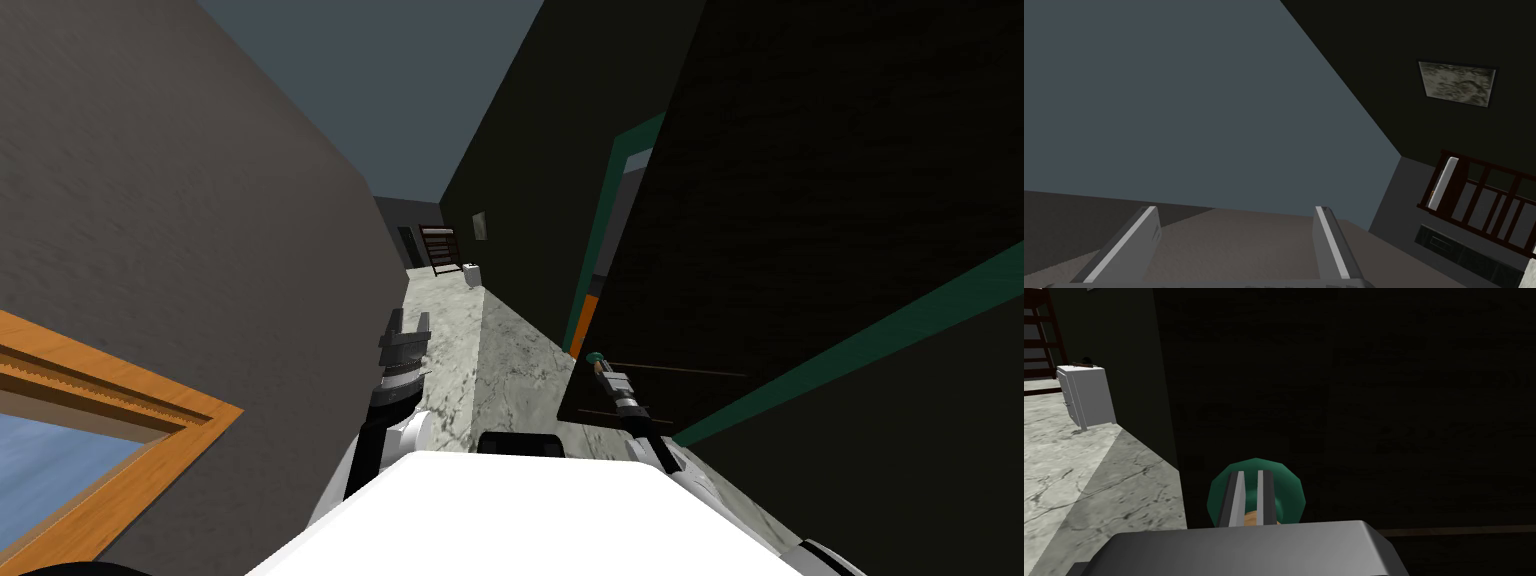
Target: Pull the door open
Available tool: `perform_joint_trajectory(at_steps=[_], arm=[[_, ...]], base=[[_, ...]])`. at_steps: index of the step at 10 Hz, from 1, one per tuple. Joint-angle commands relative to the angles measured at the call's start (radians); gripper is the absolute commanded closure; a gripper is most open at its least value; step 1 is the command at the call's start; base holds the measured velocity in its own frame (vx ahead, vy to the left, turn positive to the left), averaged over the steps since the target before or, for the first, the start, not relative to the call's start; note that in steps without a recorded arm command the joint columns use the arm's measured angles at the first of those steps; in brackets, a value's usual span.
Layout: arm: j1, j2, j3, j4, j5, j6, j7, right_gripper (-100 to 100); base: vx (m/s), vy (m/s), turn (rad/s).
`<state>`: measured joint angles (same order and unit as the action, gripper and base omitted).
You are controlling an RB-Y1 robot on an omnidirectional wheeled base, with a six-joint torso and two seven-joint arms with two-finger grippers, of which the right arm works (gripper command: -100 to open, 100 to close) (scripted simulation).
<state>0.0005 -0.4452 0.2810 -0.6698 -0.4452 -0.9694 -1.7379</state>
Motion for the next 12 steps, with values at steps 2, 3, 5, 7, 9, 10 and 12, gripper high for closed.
perform_joint_trajectory(at_steps=[2,3,5,7,9,10,12], arm=[[0.038,-0.015,0.036,-0.014,0.017,0.005,-0.028,100],[0.043,-0.019,0.044,-0.014,0.022,0.001,-0.035,100],[0.041,-0.036,0.040,-0.039,0.023,-0.026,-0.039,100],[0.058,-0.049,0.058,-0.031,0.033,-0.049,-0.060,100],[0.073,-0.060,0.074,-0.024,0.042,-0.068,-0.077,100],[0.082,-0.068,0.085,-0.020,0.047,-0.081,-0.088,100],[0.099,-0.081,0.103,-0.012,0.057,-0.103,-0.108,100]], base=[[-0.163,-0.054,0.080],[-0.187,-0.075,0.065],[-0.107,-0.005,0.061],[-0.186,-0.076,0.136],[-0.203,-0.053,0.106],[-0.156,-0.050,0.072],[-0.176,-0.064,0.105]])
